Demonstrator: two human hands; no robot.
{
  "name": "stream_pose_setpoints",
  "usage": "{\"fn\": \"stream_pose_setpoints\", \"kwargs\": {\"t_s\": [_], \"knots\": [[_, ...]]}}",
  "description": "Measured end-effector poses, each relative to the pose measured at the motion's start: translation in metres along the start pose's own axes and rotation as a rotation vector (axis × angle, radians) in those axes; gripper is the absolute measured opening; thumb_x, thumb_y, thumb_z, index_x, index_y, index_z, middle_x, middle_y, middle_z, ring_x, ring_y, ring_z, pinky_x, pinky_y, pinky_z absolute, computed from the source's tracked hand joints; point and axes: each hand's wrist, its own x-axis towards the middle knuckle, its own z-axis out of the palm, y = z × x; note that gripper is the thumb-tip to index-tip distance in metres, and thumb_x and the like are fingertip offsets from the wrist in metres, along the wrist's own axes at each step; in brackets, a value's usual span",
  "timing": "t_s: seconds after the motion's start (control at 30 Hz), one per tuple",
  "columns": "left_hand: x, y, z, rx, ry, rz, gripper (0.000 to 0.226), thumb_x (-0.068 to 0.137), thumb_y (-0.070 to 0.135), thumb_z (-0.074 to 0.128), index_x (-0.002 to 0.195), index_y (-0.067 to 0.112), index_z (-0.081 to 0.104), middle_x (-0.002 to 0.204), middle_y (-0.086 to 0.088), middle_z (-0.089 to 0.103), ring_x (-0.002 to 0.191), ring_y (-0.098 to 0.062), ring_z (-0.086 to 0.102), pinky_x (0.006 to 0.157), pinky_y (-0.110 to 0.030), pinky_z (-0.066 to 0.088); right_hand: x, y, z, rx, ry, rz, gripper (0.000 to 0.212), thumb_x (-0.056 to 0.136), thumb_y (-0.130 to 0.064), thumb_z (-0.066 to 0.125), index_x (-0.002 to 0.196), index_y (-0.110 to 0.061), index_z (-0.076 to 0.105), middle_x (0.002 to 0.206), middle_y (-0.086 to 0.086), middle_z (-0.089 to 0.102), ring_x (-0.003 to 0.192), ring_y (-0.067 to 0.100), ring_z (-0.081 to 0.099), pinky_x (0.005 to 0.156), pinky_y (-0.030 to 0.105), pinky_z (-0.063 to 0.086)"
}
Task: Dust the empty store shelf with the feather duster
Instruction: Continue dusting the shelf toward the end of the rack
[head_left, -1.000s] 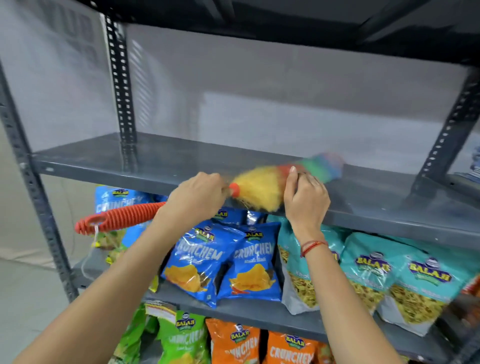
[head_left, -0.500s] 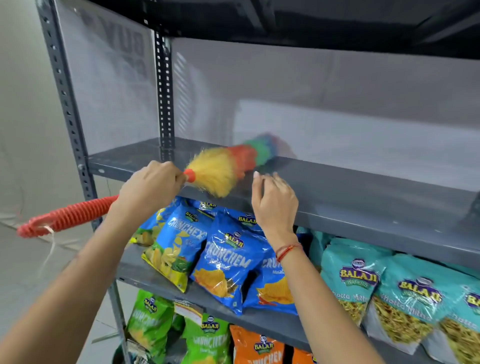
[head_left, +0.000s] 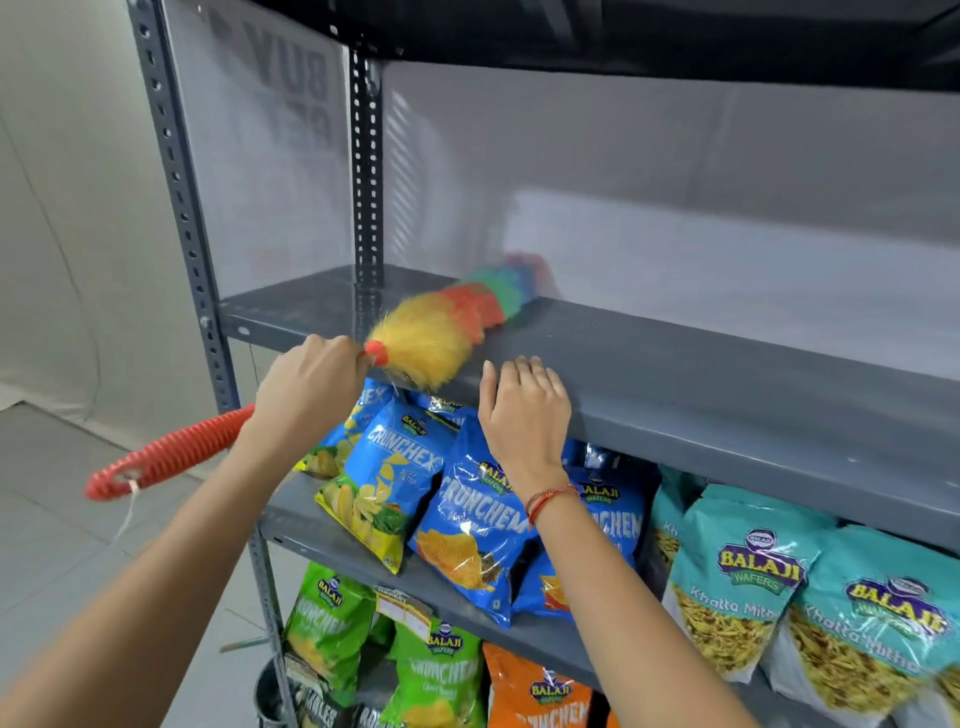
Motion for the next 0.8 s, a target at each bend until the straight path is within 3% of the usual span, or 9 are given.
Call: {"fn": "stream_pose_setpoints", "kwargs": {"t_s": [0.1,0.2,0.27,0.37,0.47,0.5,0.57,0.67,0.8], "knots": [[-0.006,0.000,0.000,-0.098,-0.064,0.061,0.037,0.101,0.039,0.036,0.119,0.028,0.066,0.075,-0.009,0.063,0.080,-0.038,0.061,0.059,-0.032,0.038,-0.001,0.002,0.002,-0.030,0.015,-0.025,0.047,0.095,-0.029,0.035,0.085,-0.001,0.072,0.090,0.016,0.075,0.090,0.029,0.069,0.078,0.035,0.053],[-0.006,0.003,-0.006,-0.168,-0.160,0.150,0.034,0.099,0.040,0.039,0.118,0.032,0.066,0.055,0.007,0.045,0.075,-0.035,0.054,0.062,-0.032,0.036,-0.003,0.003,0.003,-0.046,0.006,-0.050,0.044,0.091,-0.027,0.036,0.087,-0.001,0.071,0.091,0.016,0.074,0.091,0.030,0.068,0.079,0.036,0.054],[-0.003,-0.002,-0.010,-0.232,-0.207,0.211,0.033,0.096,0.049,0.038,0.107,0.041,0.068,0.057,0.001,0.051,0.073,-0.032,0.053,0.063,-0.033,0.040,-0.004,0.003,0.003,-0.047,-0.016,-0.056,0.044,0.089,-0.027,0.035,0.089,-0.001,0.070,0.091,0.017,0.074,0.092,0.031,0.068,0.080,0.036,0.054],[0.007,-0.017,-0.010,-0.296,-0.248,0.274,0.053,0.074,0.083,0.017,0.091,0.053,0.056,0.063,-0.018,0.056,0.066,-0.033,0.054,0.065,-0.040,0.048,-0.003,0.001,0.002,-0.041,-0.007,-0.041,0.041,0.091,-0.025,0.037,0.084,-0.002,0.070,0.088,0.016,0.074,0.090,0.031,0.068,0.079,0.036,0.054],[0.018,-0.022,-0.015,-0.251,-0.352,0.162,0.048,0.084,0.068,0.036,0.101,0.041,0.072,0.057,-0.013,0.039,0.057,-0.024,0.036,0.063,-0.037,0.045,-0.003,0.000,0.002,-0.031,0.010,-0.014,0.040,0.093,-0.023,0.040,0.081,-0.002,0.071,0.086,0.015,0.075,0.087,0.030,0.069,0.076,0.036,0.053],[0.022,-0.023,-0.019,-0.195,-0.356,0.118,0.045,0.088,0.060,0.041,0.103,0.034,0.073,0.059,-0.013,0.042,0.058,-0.024,0.039,0.065,-0.037,0.046,-0.003,-0.001,0.002,-0.033,0.010,-0.005,0.040,0.094,-0.023,0.040,0.082,-0.002,0.072,0.087,0.015,0.075,0.088,0.029,0.069,0.077,0.036,0.053],[0.028,-0.026,-0.025,-0.035,-0.252,0.075,0.046,0.092,0.055,0.040,0.105,0.026,0.073,0.075,-0.017,0.060,0.071,-0.034,0.057,0.070,-0.039,0.050,-0.002,-0.002,0.002,-0.035,0.001,0.005,0.042,0.094,-0.024,0.038,0.084,-0.001,0.072,0.090,0.014,0.075,0.089,0.028,0.069,0.078,0.036,0.053],[0.028,-0.036,-0.031,0.154,-0.009,0.077,0.048,0.096,0.051,0.032,0.112,0.024,0.068,0.095,-0.018,0.067,0.085,-0.041,0.065,0.067,-0.039,0.049,-0.001,-0.004,0.002,-0.046,-0.030,0.036,0.044,0.095,-0.025,0.035,0.086,-0.003,0.072,0.093,0.014,0.075,0.093,0.028,0.067,0.088,0.038,0.049],[0.018,-0.045,-0.034,0.024,-0.054,0.128,0.044,0.093,0.056,0.035,0.117,0.036,0.066,0.091,-0.013,0.071,0.082,-0.036,0.065,0.062,-0.034,0.044,0.000,-0.009,0.001,-0.038,-0.040,0.078,0.050,0.096,-0.029,0.029,0.089,-0.004,0.072,0.100,0.013,0.073,0.104,0.030,0.063,0.107,0.049,0.025]]}}
